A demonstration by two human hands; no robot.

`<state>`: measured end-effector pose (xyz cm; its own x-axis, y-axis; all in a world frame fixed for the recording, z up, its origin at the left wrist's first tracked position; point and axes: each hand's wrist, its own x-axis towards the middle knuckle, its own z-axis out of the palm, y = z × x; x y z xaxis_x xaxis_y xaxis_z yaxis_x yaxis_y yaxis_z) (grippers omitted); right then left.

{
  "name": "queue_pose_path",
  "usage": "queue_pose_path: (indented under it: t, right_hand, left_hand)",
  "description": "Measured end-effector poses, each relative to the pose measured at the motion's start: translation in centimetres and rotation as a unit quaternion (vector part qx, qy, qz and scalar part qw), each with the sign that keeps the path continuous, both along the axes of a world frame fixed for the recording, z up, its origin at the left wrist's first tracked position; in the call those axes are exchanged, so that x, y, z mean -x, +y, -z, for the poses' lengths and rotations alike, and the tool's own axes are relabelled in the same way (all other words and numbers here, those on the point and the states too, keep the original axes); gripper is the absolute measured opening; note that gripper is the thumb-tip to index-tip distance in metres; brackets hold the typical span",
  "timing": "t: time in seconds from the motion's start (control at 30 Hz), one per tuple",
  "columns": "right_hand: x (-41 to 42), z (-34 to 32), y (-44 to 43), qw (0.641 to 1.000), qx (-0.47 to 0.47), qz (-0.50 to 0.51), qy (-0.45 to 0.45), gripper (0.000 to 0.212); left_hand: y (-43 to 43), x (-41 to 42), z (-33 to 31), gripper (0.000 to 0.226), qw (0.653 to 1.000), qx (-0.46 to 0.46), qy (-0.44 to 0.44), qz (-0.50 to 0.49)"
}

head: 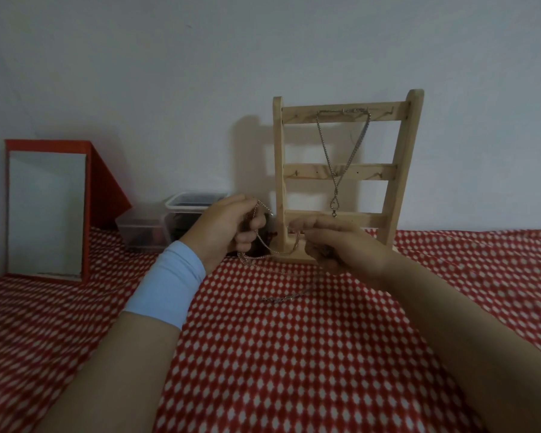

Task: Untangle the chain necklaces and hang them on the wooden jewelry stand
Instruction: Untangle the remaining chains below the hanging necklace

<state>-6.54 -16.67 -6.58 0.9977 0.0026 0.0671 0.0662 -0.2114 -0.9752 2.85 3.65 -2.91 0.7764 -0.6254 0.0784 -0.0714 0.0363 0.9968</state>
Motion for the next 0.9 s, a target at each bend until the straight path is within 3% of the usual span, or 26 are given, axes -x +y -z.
queue_pose_path:
  t: [0.13, 0.3, 0.43, 0.5, 0.73, 0.9]
  right_hand:
    - [0.0, -0.2, 0.2, 0.999, 0.046, -0.013, -0.019, 0.019]
    - [-0.1, 0.0, 0.4, 0.998, -0.042, -0.014, -0.037, 0.029]
    - [-0.1, -0.2, 0.5, 0.997, -0.047, -0.019, -0.052, 0.012]
    - [0.0, -0.3, 0.6, 0.997, -0.038, -0.024, -0.056, 0.013]
    - [0.2, -0.2, 0.6, 0.999, 0.006, 0.022, -0.032, 0.015]
    - [0.2, -0.3, 1.0, 0.996, 0.075, 0.038, 0.043, 0.025]
  left_hand:
    - [0.2, 0.0, -0.3, 0.03, 0.999, 0.032, 0.004, -0.01]
    - [0.2, -0.2, -0.4, 0.024, 0.996, -0.055, -0.026, -0.059]
    - [0.4, 0.3, -0.1, 0.005, 0.951, -0.211, -0.218, -0.054]
    - [0.4, 0.2, 0.1, 0.005, 0.937, -0.236, -0.252, -0.044]
    - [0.1, 0.8, 0.3, 0.027, 0.943, -0.237, -0.232, -0.033]
    - [-0.1, 0.7, 0.5, 0.03, 0.976, -0.166, -0.138, -0.033]
